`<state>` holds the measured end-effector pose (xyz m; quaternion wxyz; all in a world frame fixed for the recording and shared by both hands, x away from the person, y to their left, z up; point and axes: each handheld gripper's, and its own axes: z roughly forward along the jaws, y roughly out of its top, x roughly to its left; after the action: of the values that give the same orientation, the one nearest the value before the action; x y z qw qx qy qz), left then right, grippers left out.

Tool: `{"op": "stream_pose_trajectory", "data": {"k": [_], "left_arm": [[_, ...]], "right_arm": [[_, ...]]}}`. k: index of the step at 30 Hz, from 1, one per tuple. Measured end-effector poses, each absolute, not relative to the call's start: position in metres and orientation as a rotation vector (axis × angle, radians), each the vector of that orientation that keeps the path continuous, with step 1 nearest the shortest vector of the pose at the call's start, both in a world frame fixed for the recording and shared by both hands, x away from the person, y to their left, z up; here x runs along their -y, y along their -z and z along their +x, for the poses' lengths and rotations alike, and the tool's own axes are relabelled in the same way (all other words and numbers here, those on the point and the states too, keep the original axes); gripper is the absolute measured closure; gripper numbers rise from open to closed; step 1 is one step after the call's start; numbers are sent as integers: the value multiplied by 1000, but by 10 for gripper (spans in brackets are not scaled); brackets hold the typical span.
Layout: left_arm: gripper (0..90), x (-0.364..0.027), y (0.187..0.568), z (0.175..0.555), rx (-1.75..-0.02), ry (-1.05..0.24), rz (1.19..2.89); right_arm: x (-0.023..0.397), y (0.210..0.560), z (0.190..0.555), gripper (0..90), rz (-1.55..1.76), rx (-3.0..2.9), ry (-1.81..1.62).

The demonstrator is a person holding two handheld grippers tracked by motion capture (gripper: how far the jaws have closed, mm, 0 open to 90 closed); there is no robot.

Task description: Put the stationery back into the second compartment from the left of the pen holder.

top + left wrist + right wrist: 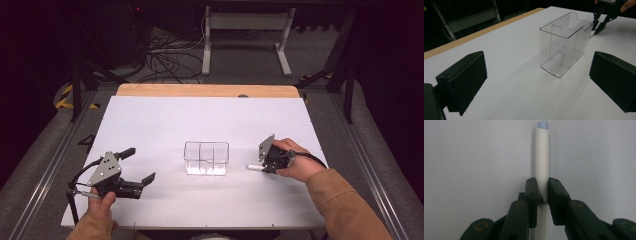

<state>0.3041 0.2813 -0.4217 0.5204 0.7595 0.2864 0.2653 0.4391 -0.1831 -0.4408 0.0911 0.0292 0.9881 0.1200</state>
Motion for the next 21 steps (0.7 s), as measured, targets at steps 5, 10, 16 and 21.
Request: {"op": "stream_pose_trajectory", "data": {"k": [5, 10, 16, 21], "left_arm": [[21, -282, 421, 304, -685, -640, 1820], [21, -282, 421, 304, -686, -640, 1820], [21, -282, 421, 304, -687, -641, 1818], [21, -282, 422, 305, -688, -641, 1816]], "right_arm": [[184, 439, 438, 791, 114, -2929, -376], [187, 429, 435, 791, 132, -2900, -445], [192, 418, 431, 791, 180, -2860, -562], [194, 409, 427, 791, 233, -2826, -668]]}}
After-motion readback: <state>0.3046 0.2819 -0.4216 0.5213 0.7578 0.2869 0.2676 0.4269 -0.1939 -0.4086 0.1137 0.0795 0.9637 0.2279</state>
